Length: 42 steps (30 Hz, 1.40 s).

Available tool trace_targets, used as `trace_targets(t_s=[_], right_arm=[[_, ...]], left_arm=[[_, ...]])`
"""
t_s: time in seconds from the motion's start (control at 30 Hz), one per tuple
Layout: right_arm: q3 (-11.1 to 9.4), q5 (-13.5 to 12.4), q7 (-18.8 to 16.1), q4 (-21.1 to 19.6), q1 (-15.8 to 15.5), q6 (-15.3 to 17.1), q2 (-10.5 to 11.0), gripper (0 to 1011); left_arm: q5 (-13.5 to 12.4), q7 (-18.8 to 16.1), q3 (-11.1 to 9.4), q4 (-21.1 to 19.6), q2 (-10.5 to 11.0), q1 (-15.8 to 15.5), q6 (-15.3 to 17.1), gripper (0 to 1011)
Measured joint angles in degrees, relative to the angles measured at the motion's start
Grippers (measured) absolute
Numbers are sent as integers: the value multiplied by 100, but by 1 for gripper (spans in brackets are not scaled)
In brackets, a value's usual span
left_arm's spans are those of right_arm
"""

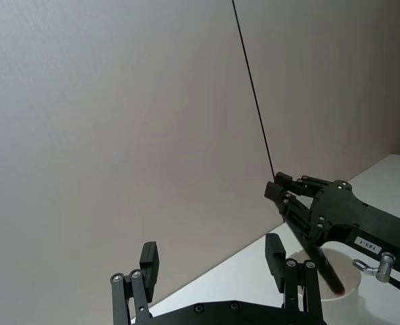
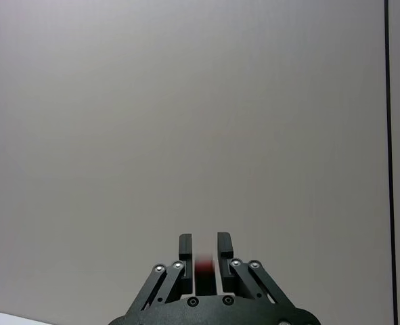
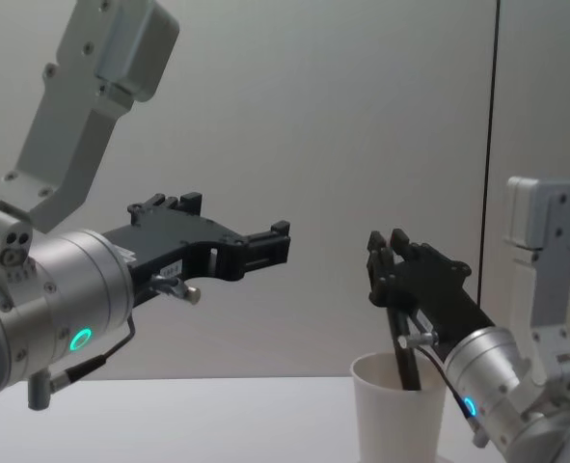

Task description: Place the pen into the pen holder.

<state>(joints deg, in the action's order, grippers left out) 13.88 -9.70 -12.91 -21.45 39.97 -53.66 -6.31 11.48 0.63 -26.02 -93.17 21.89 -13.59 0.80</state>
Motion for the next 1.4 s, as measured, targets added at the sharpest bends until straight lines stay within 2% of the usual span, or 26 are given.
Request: trace_targets(t_s=[0.17, 0.2, 0.23, 0.43, 0.6, 0.63, 0.77, 0.87, 0.9, 0.93, 1.03, 1.07, 1.13, 1.2, 1.33, 1.37, 1.4], right_arm=[[-48, 52, 34, 264, 119, -156, -18, 336], [-57, 59, 38, 309, 140, -174, -21, 336], [-65, 70, 42, 340, 153, -196, -22, 392], [-133, 127, 63, 575, 258, -308, -21, 577], [-188, 171, 63, 671, 301, -380, -5, 715], [-205, 185, 60, 675, 302, -394, 3, 774], [-255, 219, 40, 573, 250, -383, 39, 882], [-294, 252, 23, 306, 116, -239, 82, 931], [-302, 257, 20, 213, 68, -185, 95, 977], [-325, 267, 16, -45, -56, -48, 129, 999], [-354, 279, 11, -429, -244, 232, 179, 1001], [-377, 281, 8, -745, -396, 423, 218, 1001], [-398, 281, 6, -1031, -531, 665, 254, 1001], [-445, 282, 6, -1636, -813, 1156, 334, 1001], [-498, 281, 12, -2248, -1091, 1649, 419, 1001], [-523, 282, 23, -2535, -1216, 1905, 460, 1001], [-540, 286, 30, -2685, -1284, 2024, 484, 1001]], left_arm=[[0, 0, 0, 0, 0, 0, 0, 1004], [0, 0, 0, 0, 0, 0, 0, 1004], [0, 0, 0, 0, 0, 0, 0, 1004], [0, 0, 0, 0, 0, 0, 0, 1004], [0, 0, 0, 0, 0, 0, 0, 1004], [0, 0, 0, 0, 0, 0, 0, 1004], [0, 0, 0, 0, 0, 0, 0, 1004], [0, 0, 0, 0, 0, 0, 0, 1004], [0, 0, 0, 0, 0, 0, 0, 1004], [0, 0, 0, 0, 0, 0, 0, 1004], [0, 0, 0, 0, 0, 0, 0, 1004], [0, 0, 0, 0, 0, 0, 0, 1004], [0, 0, 0, 0, 0, 0, 0, 1004], [0, 0, 0, 0, 0, 0, 0, 1004], [0, 0, 0, 0, 0, 0, 0, 1004], [0, 0, 0, 0, 0, 0, 0, 1004], [0, 0, 0, 0, 0, 0, 0, 1004]])
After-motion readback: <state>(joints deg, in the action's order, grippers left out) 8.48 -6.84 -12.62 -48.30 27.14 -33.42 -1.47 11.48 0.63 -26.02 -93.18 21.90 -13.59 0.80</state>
